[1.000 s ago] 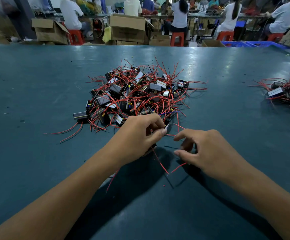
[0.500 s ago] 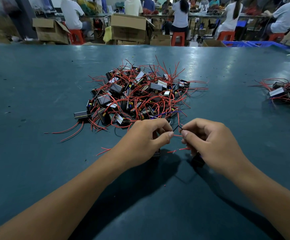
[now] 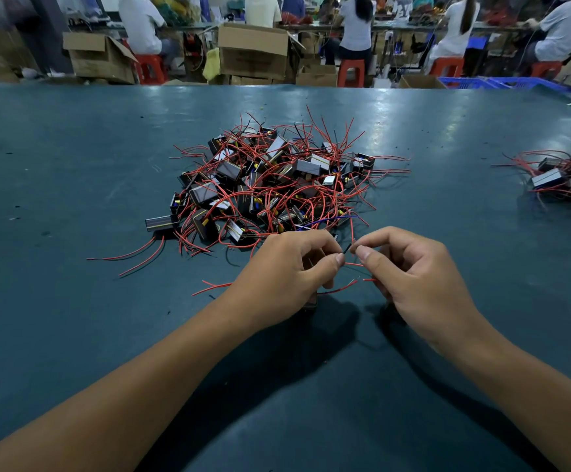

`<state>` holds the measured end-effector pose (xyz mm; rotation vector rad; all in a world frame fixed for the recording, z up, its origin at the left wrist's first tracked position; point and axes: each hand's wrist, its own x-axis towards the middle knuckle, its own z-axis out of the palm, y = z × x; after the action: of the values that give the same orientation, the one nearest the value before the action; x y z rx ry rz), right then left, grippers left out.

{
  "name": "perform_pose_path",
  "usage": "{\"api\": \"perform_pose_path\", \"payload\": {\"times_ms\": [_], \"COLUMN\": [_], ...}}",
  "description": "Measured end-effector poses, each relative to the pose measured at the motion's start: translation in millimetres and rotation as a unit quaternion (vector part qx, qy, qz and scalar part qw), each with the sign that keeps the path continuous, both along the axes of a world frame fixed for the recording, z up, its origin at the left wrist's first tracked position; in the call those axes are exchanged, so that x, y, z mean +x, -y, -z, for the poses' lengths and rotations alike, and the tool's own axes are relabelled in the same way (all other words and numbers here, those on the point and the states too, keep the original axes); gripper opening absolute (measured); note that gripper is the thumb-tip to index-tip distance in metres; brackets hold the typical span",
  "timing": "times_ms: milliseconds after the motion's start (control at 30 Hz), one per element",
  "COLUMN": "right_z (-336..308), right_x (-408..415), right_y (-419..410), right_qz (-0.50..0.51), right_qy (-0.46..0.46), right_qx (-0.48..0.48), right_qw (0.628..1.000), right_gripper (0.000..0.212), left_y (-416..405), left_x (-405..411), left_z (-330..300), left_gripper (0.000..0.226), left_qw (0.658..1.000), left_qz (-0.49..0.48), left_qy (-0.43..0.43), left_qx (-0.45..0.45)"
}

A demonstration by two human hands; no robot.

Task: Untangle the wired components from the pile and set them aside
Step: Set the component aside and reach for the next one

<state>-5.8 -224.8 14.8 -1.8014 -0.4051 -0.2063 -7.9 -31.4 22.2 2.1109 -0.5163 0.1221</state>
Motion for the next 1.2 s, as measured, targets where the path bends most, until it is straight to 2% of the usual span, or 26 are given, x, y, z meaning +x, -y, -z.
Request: {"api": "perform_pose_path", "payload": {"times_ms": [267,600,700,833,900,1000,1100,1200], "right_z": [3,2,0,-1,-2,-5,-8,-13], "right_x": [-1,-2,-4,-8,-8,-10,-13,-15], "right_y": [-1,-4,-5,-4,-3,-3,-3,-4], "right_qz": [0.001,0.002,-0.006,-0.028,-0.026,-0.019,-0.013,-0.007], "right_qy": [0.015,0.003,0.013,0.046,0.057,0.077,0.113,0.16], "right_qx": [0.023,0.065,0.049,0.007,-0.01,-0.038,-0.072,-0.118], "right_qw": [1.0,0.998,0.999,0.999,0.998,0.996,0.991,0.98], "right_gripper": [0.003,0.006,0.004,0.006,0.005,0.004,0.014,0.01], "left_y": [3,4,4,5,4,1,3,3], "left_x": [-4,-5,-6,-8,-7,-8,-11,-10], "left_z": [-2,-2,-6,-16,-18,-23,-27,-28], "left_gripper": [0.015,0.008,0.01,0.009,0.012,0.012,0.016,0.019], "left_qw": [1.0,1.0,0.998,0.986,0.982,0.981,0.983,0.998], "left_qz": [0.011,0.004,-0.011,-0.011,-0.012,-0.007,-0.007,-0.003], "left_qy": [0.003,0.03,0.061,0.162,0.178,0.172,0.154,0.04], "left_qx": [-0.007,-0.001,-0.027,0.043,0.063,0.093,0.1,0.038]}}
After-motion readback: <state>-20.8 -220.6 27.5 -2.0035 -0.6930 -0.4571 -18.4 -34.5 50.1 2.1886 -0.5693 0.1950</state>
